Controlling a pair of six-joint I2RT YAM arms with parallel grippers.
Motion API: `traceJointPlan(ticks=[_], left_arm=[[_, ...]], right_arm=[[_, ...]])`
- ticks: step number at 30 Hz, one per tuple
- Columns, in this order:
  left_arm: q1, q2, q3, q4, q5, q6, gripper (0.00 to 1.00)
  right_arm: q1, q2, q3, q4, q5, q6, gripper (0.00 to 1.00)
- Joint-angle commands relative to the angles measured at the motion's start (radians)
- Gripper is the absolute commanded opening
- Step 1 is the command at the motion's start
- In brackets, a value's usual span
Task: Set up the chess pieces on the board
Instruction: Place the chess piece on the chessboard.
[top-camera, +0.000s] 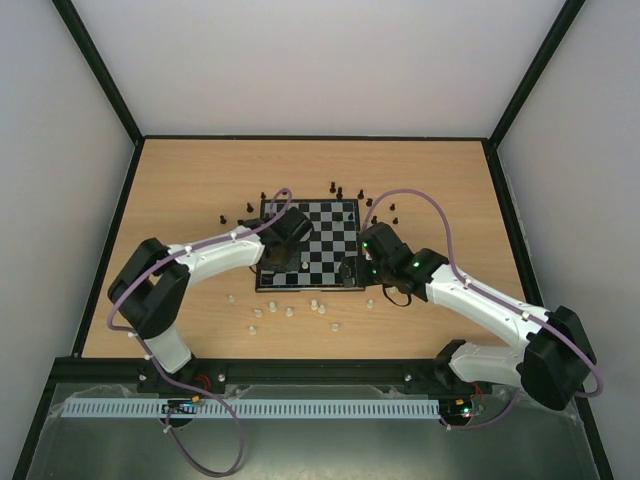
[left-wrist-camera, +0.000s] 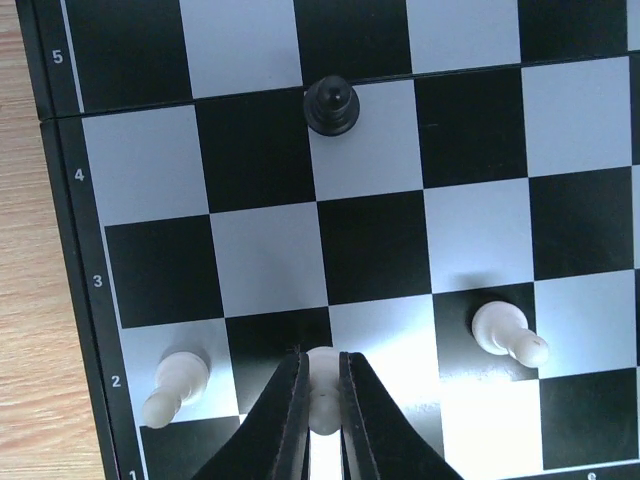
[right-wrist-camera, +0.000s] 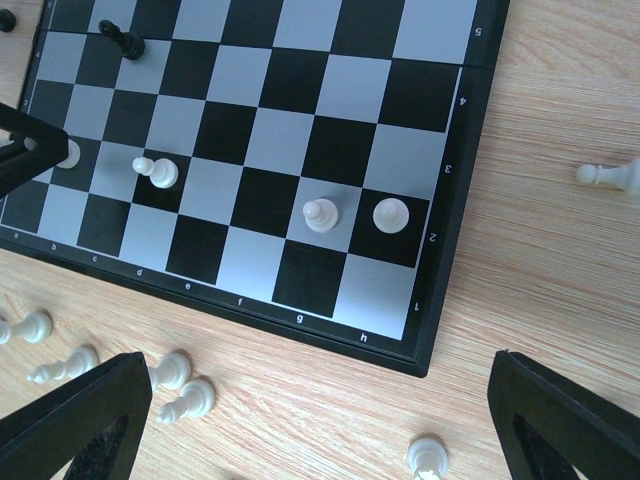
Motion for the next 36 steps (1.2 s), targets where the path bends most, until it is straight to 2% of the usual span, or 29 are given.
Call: traceJointPlan(ticks=[1,19,28,36], left_arm=[[0.002,0.014,-0.005,0.015,-0.015,0.011,0.02],[0.028,0.031,-0.069,0.020,-0.040,0.008,0.02],[0.007,-0.017,-0.036,-0.020,-0.033,-0.001,0.30],[-0.025,-0.144,0.020,-0.112,-0.065,-0.027,0.39]], right_arm=[[0.005,-0.005,-0.001,-0.046,0.015,0.003,0.93],[0.006,0.005,-0.013,-0.035,0.006,0.003,0.93],[0.006,0.005,-0.014,-0.033,0.006,0.003,0.93],[0.005,0.001,-0.014,-0.033,0.003,0.003,0.94]])
